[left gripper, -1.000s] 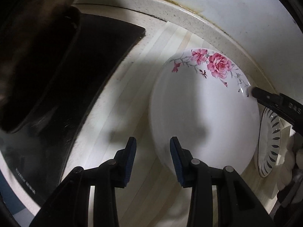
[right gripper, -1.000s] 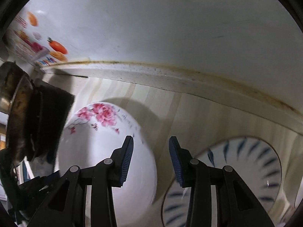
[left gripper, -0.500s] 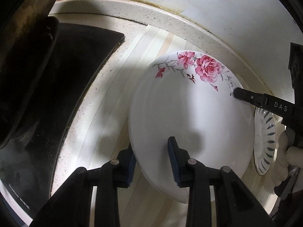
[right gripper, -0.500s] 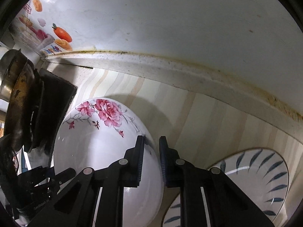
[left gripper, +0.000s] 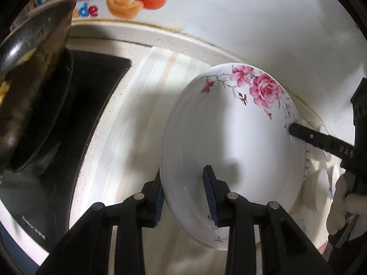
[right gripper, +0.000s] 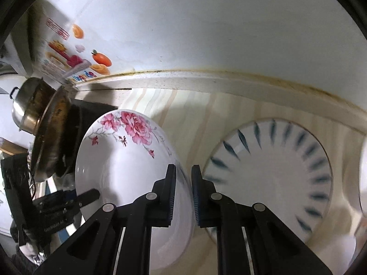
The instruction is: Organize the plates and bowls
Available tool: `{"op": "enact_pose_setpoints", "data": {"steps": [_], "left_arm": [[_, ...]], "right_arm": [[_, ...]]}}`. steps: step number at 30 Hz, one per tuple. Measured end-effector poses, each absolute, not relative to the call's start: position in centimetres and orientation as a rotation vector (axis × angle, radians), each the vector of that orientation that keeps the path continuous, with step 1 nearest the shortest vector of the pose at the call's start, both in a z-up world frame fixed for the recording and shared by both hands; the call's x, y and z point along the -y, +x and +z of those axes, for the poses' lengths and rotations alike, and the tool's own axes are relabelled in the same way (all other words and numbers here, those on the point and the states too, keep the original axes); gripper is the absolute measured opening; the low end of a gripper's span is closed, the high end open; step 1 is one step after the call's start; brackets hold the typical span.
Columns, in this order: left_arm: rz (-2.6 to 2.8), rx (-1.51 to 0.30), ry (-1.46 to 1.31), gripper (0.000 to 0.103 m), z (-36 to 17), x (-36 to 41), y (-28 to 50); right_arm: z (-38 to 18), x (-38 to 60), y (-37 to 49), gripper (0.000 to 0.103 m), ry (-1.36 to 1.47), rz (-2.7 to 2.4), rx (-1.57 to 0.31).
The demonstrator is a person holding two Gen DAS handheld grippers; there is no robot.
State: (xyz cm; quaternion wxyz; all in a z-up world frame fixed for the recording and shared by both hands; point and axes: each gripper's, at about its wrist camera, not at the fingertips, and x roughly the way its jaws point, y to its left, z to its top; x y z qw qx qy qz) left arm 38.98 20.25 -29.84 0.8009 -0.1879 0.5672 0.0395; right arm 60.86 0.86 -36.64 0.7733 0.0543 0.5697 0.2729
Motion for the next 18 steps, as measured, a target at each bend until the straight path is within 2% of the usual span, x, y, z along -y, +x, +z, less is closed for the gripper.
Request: {"op": "enact_pose_setpoints", "data": {"steps": [10, 18], "left_arm": [[-0.088, -1.278, -0.307, 0.029, -27.0, -13.6, 35.6], [-0.222, -1.364, -0.196, 0.029, -28.3, -7.1, 33.3]], "right_arm": [[-33.3, 9.9, 50.1, 0.016, 0.229, 0.476, -1.198], [-37.1, 17.5, 42.4, 0.016, 0.333, 0.358, -1.283]]}}
